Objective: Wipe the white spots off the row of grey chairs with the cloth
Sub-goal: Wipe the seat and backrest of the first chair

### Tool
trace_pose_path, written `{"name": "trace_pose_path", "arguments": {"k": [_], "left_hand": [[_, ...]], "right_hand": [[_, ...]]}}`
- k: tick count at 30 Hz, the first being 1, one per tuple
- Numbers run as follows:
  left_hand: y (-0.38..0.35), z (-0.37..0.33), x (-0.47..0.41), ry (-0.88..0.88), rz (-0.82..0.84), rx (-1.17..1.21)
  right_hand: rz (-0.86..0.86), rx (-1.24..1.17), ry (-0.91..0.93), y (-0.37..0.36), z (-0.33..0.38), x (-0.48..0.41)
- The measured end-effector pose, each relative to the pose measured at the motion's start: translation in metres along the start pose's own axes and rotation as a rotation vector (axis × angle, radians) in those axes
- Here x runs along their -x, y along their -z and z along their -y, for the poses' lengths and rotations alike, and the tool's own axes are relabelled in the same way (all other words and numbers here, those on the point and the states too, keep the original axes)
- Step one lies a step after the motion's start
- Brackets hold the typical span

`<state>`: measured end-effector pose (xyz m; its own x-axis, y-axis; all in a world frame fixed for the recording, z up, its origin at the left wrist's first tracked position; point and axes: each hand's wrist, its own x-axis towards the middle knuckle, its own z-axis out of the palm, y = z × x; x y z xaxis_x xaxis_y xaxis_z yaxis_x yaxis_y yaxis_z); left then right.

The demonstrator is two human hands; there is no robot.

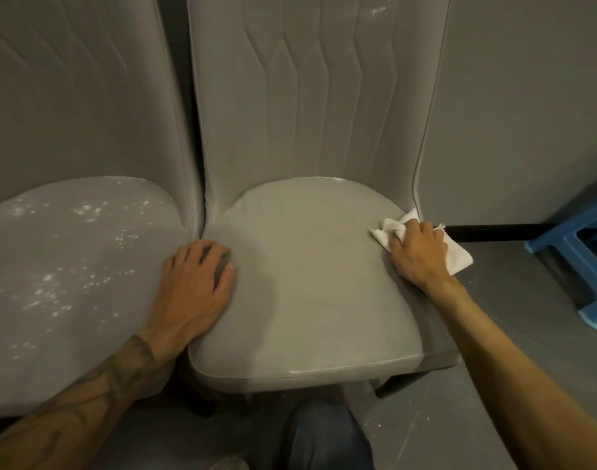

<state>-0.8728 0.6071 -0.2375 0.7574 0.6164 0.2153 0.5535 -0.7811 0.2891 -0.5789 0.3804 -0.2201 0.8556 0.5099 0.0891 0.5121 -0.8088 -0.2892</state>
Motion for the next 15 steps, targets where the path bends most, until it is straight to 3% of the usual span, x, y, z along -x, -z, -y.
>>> {"name": "trace_pose_path", "arguments": {"k": [5, 10, 15], "left_hand": [[0.008, 0.014, -0.02, -0.087, 0.034, -0.02], [0.013, 0.033, -0.045, -0.154, 0.029, -0.041], [-0.004, 0.039, -0.053, -0.082, 0.003, -0.017]], "right_hand": [[0.019, 0.014, 0.161, -0.023, 0.04, -0.014], [-0.148, 0.056, -0.087, -0.026, 0.044, -0.06], [-0.164, -0.088, -0.134, -0.047, 0.08, -0.106]]}}
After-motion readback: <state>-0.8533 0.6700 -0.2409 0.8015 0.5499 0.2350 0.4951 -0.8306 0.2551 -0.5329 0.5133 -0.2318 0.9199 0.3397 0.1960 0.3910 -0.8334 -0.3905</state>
